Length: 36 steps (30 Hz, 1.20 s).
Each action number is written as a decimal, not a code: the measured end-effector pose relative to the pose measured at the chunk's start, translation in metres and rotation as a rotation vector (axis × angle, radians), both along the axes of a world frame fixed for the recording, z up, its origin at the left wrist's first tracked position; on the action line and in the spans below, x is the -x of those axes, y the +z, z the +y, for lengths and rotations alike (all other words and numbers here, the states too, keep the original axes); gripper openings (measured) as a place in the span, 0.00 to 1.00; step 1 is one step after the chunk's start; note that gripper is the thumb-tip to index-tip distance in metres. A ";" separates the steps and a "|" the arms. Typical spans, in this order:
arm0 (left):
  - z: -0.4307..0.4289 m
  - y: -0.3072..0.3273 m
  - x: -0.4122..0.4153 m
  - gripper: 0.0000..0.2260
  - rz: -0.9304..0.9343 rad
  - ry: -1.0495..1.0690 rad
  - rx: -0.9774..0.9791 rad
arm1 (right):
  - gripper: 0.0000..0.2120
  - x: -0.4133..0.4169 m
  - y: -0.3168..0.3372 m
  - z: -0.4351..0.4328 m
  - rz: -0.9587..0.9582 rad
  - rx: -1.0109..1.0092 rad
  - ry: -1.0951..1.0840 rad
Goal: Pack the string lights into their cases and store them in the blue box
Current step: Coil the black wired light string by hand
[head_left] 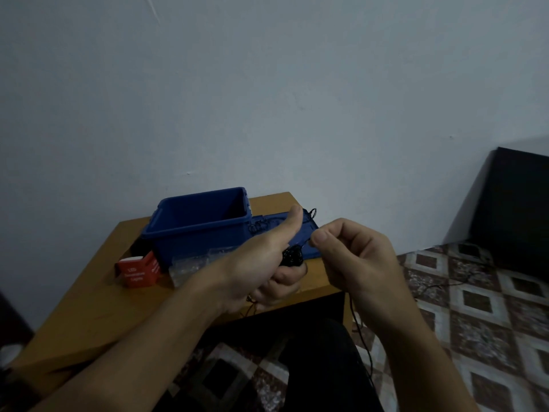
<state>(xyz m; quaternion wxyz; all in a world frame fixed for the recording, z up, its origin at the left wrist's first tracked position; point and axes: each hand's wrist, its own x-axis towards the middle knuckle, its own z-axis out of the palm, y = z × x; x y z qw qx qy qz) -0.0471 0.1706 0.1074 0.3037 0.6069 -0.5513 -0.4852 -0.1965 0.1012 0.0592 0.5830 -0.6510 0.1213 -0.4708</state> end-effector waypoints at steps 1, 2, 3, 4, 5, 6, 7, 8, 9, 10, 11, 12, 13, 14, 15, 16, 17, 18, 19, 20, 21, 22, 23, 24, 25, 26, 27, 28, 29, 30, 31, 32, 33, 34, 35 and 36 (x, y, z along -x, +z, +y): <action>0.000 0.001 -0.001 0.34 0.021 -0.018 -0.005 | 0.14 -0.001 0.000 0.000 0.012 0.001 -0.005; 0.000 0.001 -0.002 0.33 0.047 -0.037 -0.010 | 0.16 -0.002 0.000 0.000 0.021 -0.001 -0.004; 0.000 0.001 -0.004 0.33 0.076 -0.052 -0.014 | 0.17 -0.002 -0.001 0.000 0.027 -0.001 0.000; 0.000 0.001 -0.005 0.33 0.105 -0.060 -0.015 | 0.18 -0.003 -0.001 -0.001 0.031 0.000 0.000; -0.001 0.001 -0.006 0.33 0.135 -0.059 -0.015 | 0.18 -0.003 -0.002 -0.001 0.035 0.003 -0.004; -0.002 0.001 -0.007 0.33 0.165 -0.054 -0.015 | 0.18 -0.004 -0.003 -0.002 0.042 0.007 -0.011; -0.002 0.001 -0.008 0.33 0.201 -0.050 -0.015 | 0.18 -0.005 -0.004 -0.003 0.054 0.011 -0.018; -0.003 0.000 -0.008 0.32 0.244 -0.055 -0.013 | 0.17 -0.006 -0.005 -0.004 0.063 0.014 -0.021; -0.003 0.001 -0.009 0.32 0.294 -0.069 -0.012 | 0.16 -0.007 -0.006 -0.005 0.067 0.012 -0.017; -0.003 0.001 -0.010 0.31 0.345 -0.090 -0.013 | 0.15 -0.007 -0.007 -0.006 0.065 0.002 -0.009; -0.003 0.002 -0.011 0.31 0.393 -0.113 -0.016 | 0.13 -0.008 -0.008 -0.006 0.063 -0.012 0.001; -0.004 0.002 -0.012 0.31 0.437 -0.139 -0.021 | 0.11 -0.008 -0.009 -0.007 0.067 -0.024 0.011; -0.004 0.002 -0.013 0.31 0.478 -0.164 -0.025 | 0.10 -0.008 -0.009 -0.007 0.076 -0.028 0.022; -0.004 0.001 -0.013 0.31 0.518 -0.188 -0.024 | 0.09 -0.008 -0.010 -0.008 0.089 -0.023 0.035; -0.004 0.001 -0.014 0.31 0.560 -0.210 -0.017 | 0.09 -0.008 -0.010 -0.008 0.101 -0.012 0.049; -0.005 0.000 -0.014 0.30 0.604 -0.228 -0.005 | 0.10 -0.009 -0.011 -0.008 0.110 0.001 0.059; -0.005 0.000 -0.014 0.30 0.650 -0.242 0.010 | 0.10 -0.010 -0.012 -0.007 0.117 0.014 0.065; -0.005 -0.001 -0.014 0.29 0.694 -0.251 0.028 | 0.11 -0.011 -0.013 -0.007 0.124 0.023 0.066; -0.005 -0.001 -0.014 0.29 0.734 -0.257 0.048 | 0.11 -0.012 -0.014 -0.007 0.130 0.027 0.063; -0.005 -0.001 -0.014 0.28 0.768 -0.258 0.069 | 0.11 -0.013 -0.014 -0.007 0.136 0.025 0.057; -0.005 -0.001 -0.014 0.27 0.797 -0.259 0.087 | 0.09 -0.014 -0.015 -0.008 0.141 0.023 0.053; -0.005 -0.001 -0.014 0.27 0.824 -0.262 0.101 | 0.08 -0.013 -0.016 -0.009 0.150 0.024 0.053; -0.005 -0.001 -0.014 0.27 0.852 -0.269 0.111 | 0.08 -0.013 -0.016 -0.009 0.160 0.029 0.053; -0.005 -0.001 -0.013 0.28 0.882 -0.280 0.120 | 0.08 -0.012 -0.016 -0.009 0.172 0.039 0.052; -0.005 0.000 -0.013 0.28 0.910 -0.288 0.127 | 0.08 -0.011 -0.016 -0.009 0.180 0.049 0.051; -0.006 0.000 -0.013 0.29 0.934 -0.291 0.132 | 0.07 -0.011 -0.016 -0.009 0.185 0.055 0.050; -0.006 0.000 -0.013 0.29 0.951 -0.292 0.134 | 0.07 -0.010 -0.016 -0.008 0.189 0.053 0.050; -0.006 0.000 -0.013 0.30 0.966 -0.290 0.137 | 0.07 -0.010 -0.015 -0.007 0.196 0.050 0.050; -0.005 -0.001 -0.013 0.30 0.979 -0.285 0.142 | 0.07 -0.010 -0.014 -0.007 0.205 0.050 0.049; -0.005 -0.001 -0.013 0.31 0.990 -0.275 0.150 | 0.06 -0.010 -0.014 -0.007 0.218 0.055 0.045; -0.005 -0.001 -0.014 0.32 0.998 -0.257 0.161 | 0.05 -0.010 -0.014 -0.007 0.228 0.058 0.036; -0.005 0.000 -0.014 0.32 1.006 -0.235 0.175 | 0.04 -0.010 -0.013 -0.007 0.233 0.049 0.024; -0.005 0.000 -0.014 0.32 1.014 -0.214 0.188 | 0.05 -0.010 -0.013 -0.007 0.235 0.033 0.016; -0.005 0.001 -0.014 0.32 1.020 -0.196 0.200 | 0.08 -0.010 -0.013 -0.006 0.238 0.022 0.014; -0.004 0.002 -0.014 0.32 1.021 -0.175 0.212 | 0.11 -0.010 -0.012 -0.006 0.246 0.024 0.017; -0.003 0.004 -0.012 0.32 1.012 -0.147 0.228 | 0.13 -0.011 -0.012 -0.006 0.263 0.032 0.022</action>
